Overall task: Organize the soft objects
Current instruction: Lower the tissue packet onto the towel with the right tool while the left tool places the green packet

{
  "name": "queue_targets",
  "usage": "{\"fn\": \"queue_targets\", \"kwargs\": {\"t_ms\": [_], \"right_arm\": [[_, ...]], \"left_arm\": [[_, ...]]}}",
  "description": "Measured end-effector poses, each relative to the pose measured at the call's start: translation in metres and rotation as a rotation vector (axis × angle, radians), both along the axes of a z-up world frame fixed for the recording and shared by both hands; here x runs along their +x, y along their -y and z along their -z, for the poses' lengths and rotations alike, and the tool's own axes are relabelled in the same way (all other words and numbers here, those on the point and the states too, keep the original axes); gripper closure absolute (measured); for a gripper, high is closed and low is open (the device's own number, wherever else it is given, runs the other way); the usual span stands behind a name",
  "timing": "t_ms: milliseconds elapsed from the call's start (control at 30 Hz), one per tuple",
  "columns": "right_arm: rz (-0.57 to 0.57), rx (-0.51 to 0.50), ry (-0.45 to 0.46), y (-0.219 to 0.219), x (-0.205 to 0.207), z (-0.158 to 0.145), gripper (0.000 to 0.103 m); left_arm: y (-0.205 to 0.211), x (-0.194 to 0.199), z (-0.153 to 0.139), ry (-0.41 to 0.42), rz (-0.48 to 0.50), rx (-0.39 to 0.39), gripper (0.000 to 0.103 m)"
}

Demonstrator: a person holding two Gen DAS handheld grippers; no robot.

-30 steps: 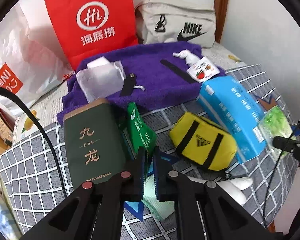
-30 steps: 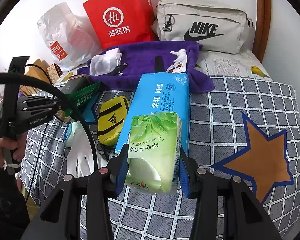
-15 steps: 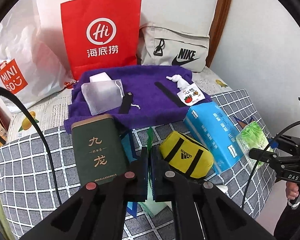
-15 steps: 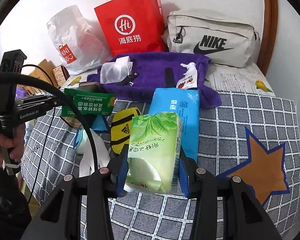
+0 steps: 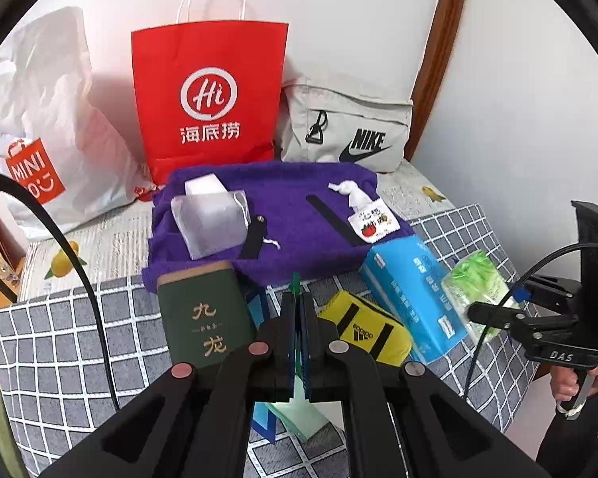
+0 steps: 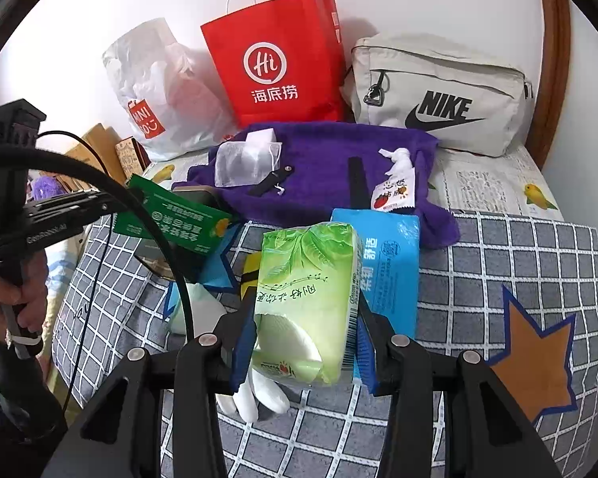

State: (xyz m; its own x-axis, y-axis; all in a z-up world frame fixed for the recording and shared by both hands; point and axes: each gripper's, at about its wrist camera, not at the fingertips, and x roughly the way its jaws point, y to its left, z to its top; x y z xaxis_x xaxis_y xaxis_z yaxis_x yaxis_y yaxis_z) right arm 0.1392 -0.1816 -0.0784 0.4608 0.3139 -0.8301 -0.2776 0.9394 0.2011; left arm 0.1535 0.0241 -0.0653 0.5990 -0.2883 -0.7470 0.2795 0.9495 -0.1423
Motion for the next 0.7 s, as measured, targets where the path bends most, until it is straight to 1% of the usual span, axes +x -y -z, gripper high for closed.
{"fn": "queue_targets", "kwargs": {"t_ms": [300,533,700], "right_arm": [[0.011,0.012,0.014,-0.004,0.027,-0.005,0.060],[0.024,-0.004,0.007,-0.008,0.058,-0.002,0.060],[0.027,-0.018,0.003,-0.012,0.082,0.002,0.060]], "left_arm": [[-0.005,0.013,-0.014,0.028,-0.002,-0.010,0.100],[-0.014,0.036,-0.019,0.032,-0.010,-0.046,0.100],[-0.017,0.055,-0.022,0.033,-0.007,-0.052,0.100]]}}
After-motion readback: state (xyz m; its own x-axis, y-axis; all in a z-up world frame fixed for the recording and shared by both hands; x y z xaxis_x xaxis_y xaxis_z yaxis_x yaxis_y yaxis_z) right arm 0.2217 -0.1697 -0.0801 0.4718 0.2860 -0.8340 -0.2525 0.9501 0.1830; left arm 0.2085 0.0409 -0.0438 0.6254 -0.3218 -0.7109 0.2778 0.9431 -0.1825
